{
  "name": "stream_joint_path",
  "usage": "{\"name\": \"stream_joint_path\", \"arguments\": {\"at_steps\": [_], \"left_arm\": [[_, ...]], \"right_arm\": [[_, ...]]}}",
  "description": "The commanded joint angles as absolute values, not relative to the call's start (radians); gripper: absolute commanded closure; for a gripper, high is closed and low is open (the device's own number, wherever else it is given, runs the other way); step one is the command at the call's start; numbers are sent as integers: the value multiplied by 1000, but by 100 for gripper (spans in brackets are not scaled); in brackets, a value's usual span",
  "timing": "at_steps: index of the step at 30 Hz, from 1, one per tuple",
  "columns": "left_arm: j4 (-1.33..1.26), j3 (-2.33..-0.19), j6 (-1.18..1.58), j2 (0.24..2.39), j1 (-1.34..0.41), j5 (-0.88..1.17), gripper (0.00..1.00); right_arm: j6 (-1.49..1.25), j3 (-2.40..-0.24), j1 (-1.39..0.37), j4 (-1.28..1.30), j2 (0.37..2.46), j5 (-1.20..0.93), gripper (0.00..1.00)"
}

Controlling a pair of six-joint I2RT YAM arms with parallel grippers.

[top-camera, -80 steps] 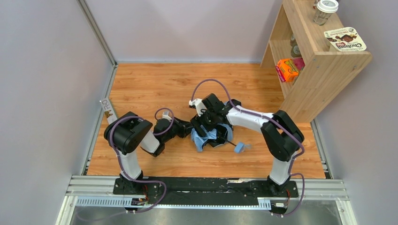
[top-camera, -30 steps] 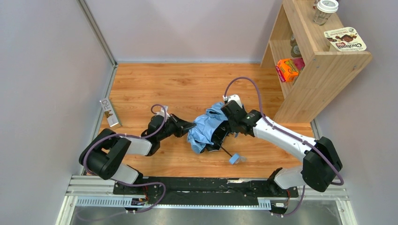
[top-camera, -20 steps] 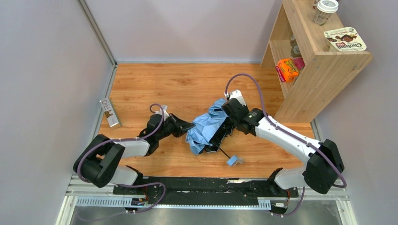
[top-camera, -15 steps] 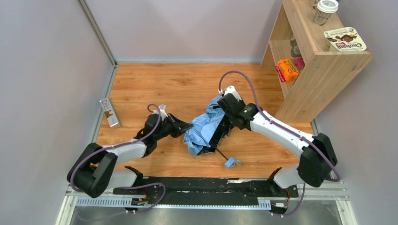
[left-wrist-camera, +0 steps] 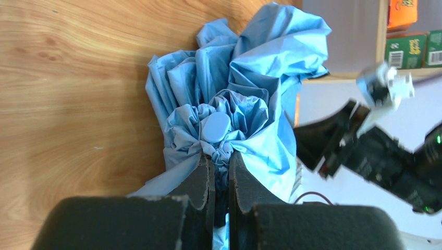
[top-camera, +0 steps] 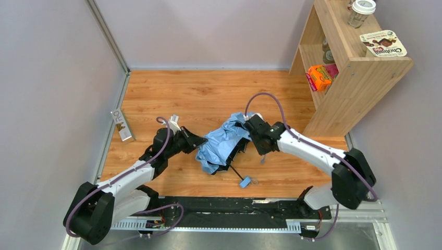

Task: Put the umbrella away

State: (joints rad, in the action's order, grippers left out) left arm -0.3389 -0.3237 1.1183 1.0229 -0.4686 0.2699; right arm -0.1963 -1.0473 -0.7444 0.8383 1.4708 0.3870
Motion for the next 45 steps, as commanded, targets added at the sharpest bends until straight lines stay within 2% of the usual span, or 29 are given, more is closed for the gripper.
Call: {"name": "stream_joint_path", "arguments": {"at_steps": [1, 2, 3, 8, 10, 11, 12, 13, 15, 20, 22, 23, 26, 27, 28, 31, 35, 39, 45], "left_arm": [[-336, -377, 1045, 1032, -431, 301, 100], [-342, -376, 1046, 1037, -431, 307, 100], [-356, -368, 1055, 1040, -431, 310, 100], [-376, -338, 1065, 1026, -431, 304, 100], [-361, -337, 1057, 1014, -430, 296, 100], [-357, -337, 1055, 1008, -428, 299, 100], [-359, -339, 1060, 1006, -428, 302, 100], [-365, -341, 1060, 1005, -428, 305, 100], [-365, -345, 1055, 1008, -428, 316, 100], [-373, -344, 1069, 1012, -428, 327, 100], [-364, -348, 1066, 1006, -428, 330, 100], [-354, -350, 1068, 1003, -428, 331, 100], [-321, -351, 1072, 988, -428, 321, 100], [-301, -353, 1072, 986, -428, 318, 100], [-292, -353, 1074, 983, -428, 313, 100], [-264, -353, 1074, 986, -428, 293, 100], [-255, -351, 1068, 988, -420, 272, 100], [-252, -357, 1046, 983, -399, 281, 100], [-258, -368, 1034, 989, -397, 307, 100]], "right_arm": [[-330, -918, -764, 752, 1304, 106, 83], [-333, -902, -764, 750, 1281, 124, 97], [-345, -899, -764, 768, 1269, 170, 100], [-289, -966, -764, 816, 1259, 353, 100], [-250, -1003, -764, 813, 1261, 329, 100], [-226, -1008, -764, 792, 1259, 296, 77], [-203, -997, -764, 752, 1259, 251, 27], [-181, -980, -764, 718, 1264, 192, 18], [-138, -909, -762, 584, 1272, 140, 12], [-100, -851, -759, 301, 1432, 205, 11], [-113, -862, -759, 265, 1506, 382, 14], [-117, -871, -759, 270, 1547, 484, 22], [-138, -942, -796, 386, 1606, 683, 79], [-140, -959, -836, 428, 1589, 771, 92], [-143, -977, -865, 474, 1565, 823, 100], [-160, -1038, -926, 650, 1479, 844, 100], [-268, -1160, -948, 954, 1419, 698, 100], [-403, -1170, -974, 1144, 1336, 646, 100], [-324, -1189, -1045, 1048, 1140, 637, 100]]}}
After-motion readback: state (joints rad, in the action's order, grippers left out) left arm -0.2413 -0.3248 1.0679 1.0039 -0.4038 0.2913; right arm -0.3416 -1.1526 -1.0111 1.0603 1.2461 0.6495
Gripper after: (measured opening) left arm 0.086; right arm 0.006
